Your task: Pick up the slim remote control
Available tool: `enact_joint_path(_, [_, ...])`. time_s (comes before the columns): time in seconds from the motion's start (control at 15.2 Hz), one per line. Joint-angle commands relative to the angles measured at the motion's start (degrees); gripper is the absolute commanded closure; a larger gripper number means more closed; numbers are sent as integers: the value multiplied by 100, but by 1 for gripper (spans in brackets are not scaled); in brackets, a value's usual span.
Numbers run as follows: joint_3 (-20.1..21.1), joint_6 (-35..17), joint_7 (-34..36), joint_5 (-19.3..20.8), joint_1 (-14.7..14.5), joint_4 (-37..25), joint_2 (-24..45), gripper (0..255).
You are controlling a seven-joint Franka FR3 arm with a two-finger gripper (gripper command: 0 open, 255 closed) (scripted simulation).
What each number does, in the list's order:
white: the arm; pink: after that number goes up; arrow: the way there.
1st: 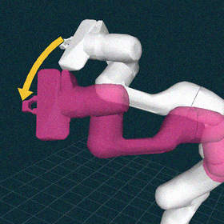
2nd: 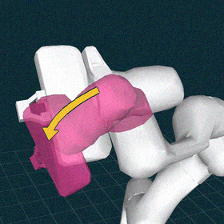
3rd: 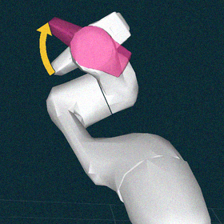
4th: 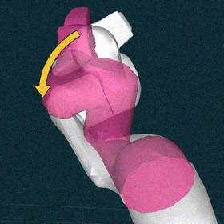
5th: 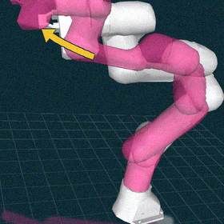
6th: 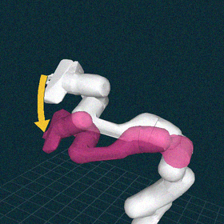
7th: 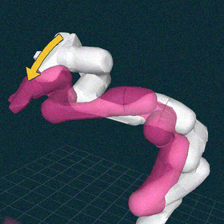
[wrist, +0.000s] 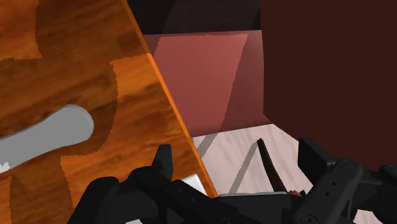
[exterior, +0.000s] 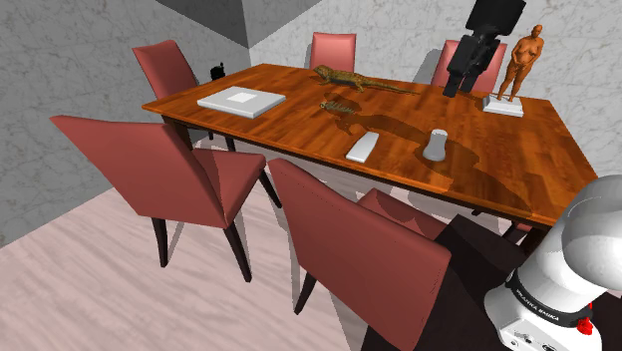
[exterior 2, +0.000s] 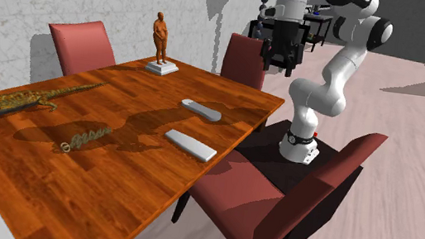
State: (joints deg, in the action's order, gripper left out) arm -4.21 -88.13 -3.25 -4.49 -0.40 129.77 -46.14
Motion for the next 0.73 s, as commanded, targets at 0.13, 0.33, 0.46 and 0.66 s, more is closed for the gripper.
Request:
enact_joint_path(0.13, [177,-343,457,-72,118,55,295,0])
enact_joint_path(0.33, [425,-835,1134,-150,300,69,790,0])
enact_joint_path(0.46, [574,-1143,1583,-177,421,35,1149,0])
enact_joint_path(0.66, [767,-1572,2257,-176,599,-75,1718,0])
